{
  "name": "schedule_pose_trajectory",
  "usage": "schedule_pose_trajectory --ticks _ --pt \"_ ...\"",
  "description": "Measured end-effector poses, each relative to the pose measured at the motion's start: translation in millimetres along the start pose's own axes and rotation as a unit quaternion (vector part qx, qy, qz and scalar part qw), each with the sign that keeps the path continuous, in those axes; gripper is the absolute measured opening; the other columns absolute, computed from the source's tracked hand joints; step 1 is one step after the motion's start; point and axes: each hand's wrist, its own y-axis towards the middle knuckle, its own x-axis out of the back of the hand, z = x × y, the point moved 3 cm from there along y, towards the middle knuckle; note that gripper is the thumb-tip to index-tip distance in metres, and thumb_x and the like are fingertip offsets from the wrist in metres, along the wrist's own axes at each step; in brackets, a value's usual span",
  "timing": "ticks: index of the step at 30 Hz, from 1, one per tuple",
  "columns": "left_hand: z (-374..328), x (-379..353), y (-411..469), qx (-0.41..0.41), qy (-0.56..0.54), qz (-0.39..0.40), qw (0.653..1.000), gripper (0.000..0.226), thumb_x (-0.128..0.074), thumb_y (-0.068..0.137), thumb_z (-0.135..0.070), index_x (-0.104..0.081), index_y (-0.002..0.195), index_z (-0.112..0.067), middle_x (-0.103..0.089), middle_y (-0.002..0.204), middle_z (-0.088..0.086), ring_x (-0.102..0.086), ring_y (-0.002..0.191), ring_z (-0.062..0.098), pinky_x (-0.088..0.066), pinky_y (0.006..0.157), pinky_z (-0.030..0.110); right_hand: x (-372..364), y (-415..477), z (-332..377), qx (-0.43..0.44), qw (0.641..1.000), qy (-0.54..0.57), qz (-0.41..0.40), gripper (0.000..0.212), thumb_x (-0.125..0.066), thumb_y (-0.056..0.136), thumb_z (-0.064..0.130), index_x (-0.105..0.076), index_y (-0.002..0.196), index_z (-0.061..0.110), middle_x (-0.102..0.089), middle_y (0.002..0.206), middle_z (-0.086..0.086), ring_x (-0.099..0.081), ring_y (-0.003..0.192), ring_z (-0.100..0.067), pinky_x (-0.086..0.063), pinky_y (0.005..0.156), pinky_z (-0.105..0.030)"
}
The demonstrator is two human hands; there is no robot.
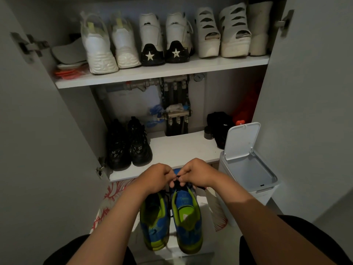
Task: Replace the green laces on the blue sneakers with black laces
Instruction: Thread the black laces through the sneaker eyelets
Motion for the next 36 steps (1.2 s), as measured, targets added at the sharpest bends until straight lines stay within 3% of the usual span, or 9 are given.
schedule_pose_trajectory --ticks 6,9,12,14,17,22,26,30,36 --pt "0 -3 -2 0.004 0.033 -0.055 0.998 0.032 -0.058 0.095 -0.039 -0.066 0.069 -0.023 -0.068 0.066 -0.009 -0.062 0.064 0.008 -0.05 0.066 0.029 -2 1 1 -0.014 1.0 -0.009 -0.008 0.015 -0.066 0.091 0.018 -0.074 0.078 0.02 -0.076 0.075 0.0 -0.054 0.045 -0.017 -0.048 0.047 -0.025" --pt "2 -14 -4 0.041 0.114 -0.038 0.992 0.024 -0.054 0.093 -0.039 -0.063 0.078 -0.023 -0.067 0.081 -0.004 -0.063 0.082 0.016 -0.052 0.075 0.032 2 1 -4 -0.034 0.996 -0.063 -0.054 0.02 -0.07 0.085 0.016 -0.074 0.066 0.023 -0.075 0.072 0.004 -0.067 0.063 -0.015 -0.057 0.061 -0.027" --pt "9 -27 -6 0.098 0.181 0.019 0.978 0.029 -0.056 0.085 -0.051 -0.062 0.081 -0.023 -0.057 0.075 -0.005 -0.058 0.076 0.015 -0.043 0.063 0.029 2 0 -8 -0.048 0.991 -0.096 -0.075 0.019 -0.073 0.081 0.014 -0.075 0.063 0.022 -0.074 0.07 0.006 -0.071 0.072 -0.008 -0.057 0.074 -0.025" --pt "11 -32 -7 0.119 0.169 0.033 0.978 0.033 -0.061 0.078 -0.054 -0.066 0.078 -0.022 -0.06 0.073 -0.004 -0.058 0.071 0.013 -0.043 0.06 0.028 -1 0 -9 -0.06 0.991 -0.101 -0.065 0.011 -0.074 0.08 0.011 -0.078 0.07 0.014 -0.075 0.068 0.001 -0.072 0.069 -0.009 -0.059 0.073 -0.028" --pt "13 -35 -6 0.129 0.117 0.044 0.984 0.024 -0.064 0.079 -0.035 -0.074 0.078 -0.013 -0.069 0.08 0.006 -0.067 0.081 0.021 -0.054 0.07 0.034 -7 -1 -6 -0.067 0.983 -0.162 -0.054 0.013 -0.075 0.08 0.014 -0.076 0.067 0.01 -0.069 0.057 0.004 -0.065 0.054 -0.003 -0.055 0.062 -0.025" --pt "25 -38 -5 0.153 0.022 0.023 0.988 0.015 -0.066 0.077 -0.017 -0.075 0.08 -0.006 -0.072 0.086 0.013 -0.068 0.088 0.025 -0.055 0.074 0.035 -22 -4 -2 -0.038 0.958 -0.284 -0.023 0.017 -0.068 0.087 0.021 -0.077 0.093 0.009 -0.074 0.095 -0.009 -0.069 0.089 -0.026 -0.058 0.082 -0.038" --pt "31 -40 -4 0.161 -0.009 -0.001 0.987 0.01 -0.067 0.078 -0.012 -0.077 0.077 -0.009 -0.073 0.086 0.012 -0.068 0.087 0.024 -0.055 0.075 0.034 -33 -5 -1 -0.025 0.941 -0.336 -0.018 0.019 -0.063 0.091 0.02 -0.076 0.1 0.009 -0.071 0.102 -0.013 -0.067 0.092 -0.029 -0.058 0.082 -0.038" --pt "34 -40 -3 0.157 -0.017 0.001 0.987 0.024 -0.069 0.08 -0.01 -0.072 0.062 -0.026 -0.074 0.087 0.006 -0.068 0.089 0.021 -0.054 0.08 0.031 -39 -4 -3 -0.027 0.945 -0.323 -0.029 0.019 -0.064 0.091 0.02 -0.076 0.097 0.008 -0.071 0.098 -0.013 -0.067 0.09 -0.029 -0.057 0.076 -0.035" --pt "38 -41 -1 0.151 -0.044 0.009 0.987 0.02 -0.069 0.083 -0.01 -0.073 0.069 -0.023 -0.073 0.087 0.005 -0.066 0.087 0.018 -0.053 0.081 0.029 -41 -3 -8 -0.054 0.963 -0.262 -0.032 0.019 -0.062 0.089 0.017 -0.078 0.095 0.01 -0.074 0.099 -0.009 -0.069 0.09 -0.026 -0.059 0.081 -0.04"
